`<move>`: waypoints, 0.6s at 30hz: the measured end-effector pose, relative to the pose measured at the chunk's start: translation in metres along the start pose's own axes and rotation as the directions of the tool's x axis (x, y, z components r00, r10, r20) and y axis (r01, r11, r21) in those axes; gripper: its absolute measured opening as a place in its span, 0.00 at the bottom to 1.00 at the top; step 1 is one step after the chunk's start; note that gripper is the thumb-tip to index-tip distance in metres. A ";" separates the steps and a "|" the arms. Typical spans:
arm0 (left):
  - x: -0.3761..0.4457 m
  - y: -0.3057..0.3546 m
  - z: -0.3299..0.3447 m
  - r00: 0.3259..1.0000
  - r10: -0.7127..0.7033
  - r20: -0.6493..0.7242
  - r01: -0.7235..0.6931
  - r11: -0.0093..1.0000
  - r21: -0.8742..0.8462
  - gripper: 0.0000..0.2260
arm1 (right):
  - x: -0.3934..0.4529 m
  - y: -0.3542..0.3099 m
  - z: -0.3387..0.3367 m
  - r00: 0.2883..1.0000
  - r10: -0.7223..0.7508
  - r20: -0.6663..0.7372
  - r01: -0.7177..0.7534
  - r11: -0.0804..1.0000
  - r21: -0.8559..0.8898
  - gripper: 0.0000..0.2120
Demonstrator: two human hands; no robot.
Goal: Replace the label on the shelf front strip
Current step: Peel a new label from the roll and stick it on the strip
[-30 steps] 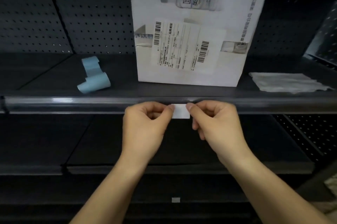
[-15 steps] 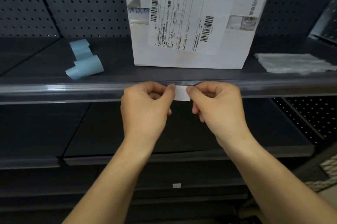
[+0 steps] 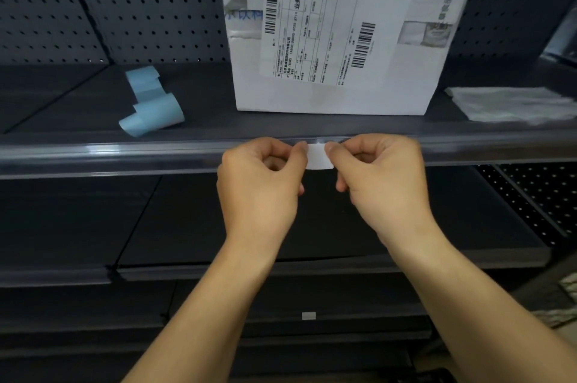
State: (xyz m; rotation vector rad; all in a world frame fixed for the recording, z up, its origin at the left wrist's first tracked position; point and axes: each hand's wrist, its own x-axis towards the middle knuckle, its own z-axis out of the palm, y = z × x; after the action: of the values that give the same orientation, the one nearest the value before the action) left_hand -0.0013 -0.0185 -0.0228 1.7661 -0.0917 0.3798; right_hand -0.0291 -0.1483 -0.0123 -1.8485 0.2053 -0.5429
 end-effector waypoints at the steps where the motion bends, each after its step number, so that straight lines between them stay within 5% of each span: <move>1: 0.000 0.000 0.000 1.000 0.001 -0.002 -0.001 1.000 0.004 0.13 | 0.000 -0.001 0.000 1.000 -0.007 -0.002 0.007 1.000 -0.017 0.11; 18: 0.002 0.009 -0.006 0.999 0.044 -0.019 -0.038 0.969 0.246 0.13 | 0.003 -0.009 -0.008 0.991 -0.113 -0.066 0.085 0.940 -0.330 0.16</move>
State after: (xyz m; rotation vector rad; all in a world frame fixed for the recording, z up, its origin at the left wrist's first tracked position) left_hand -0.0034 -0.0145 -0.0127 2.0055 -0.0660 0.4589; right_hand -0.0309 -0.1532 -0.0016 -2.1692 0.2723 -0.6902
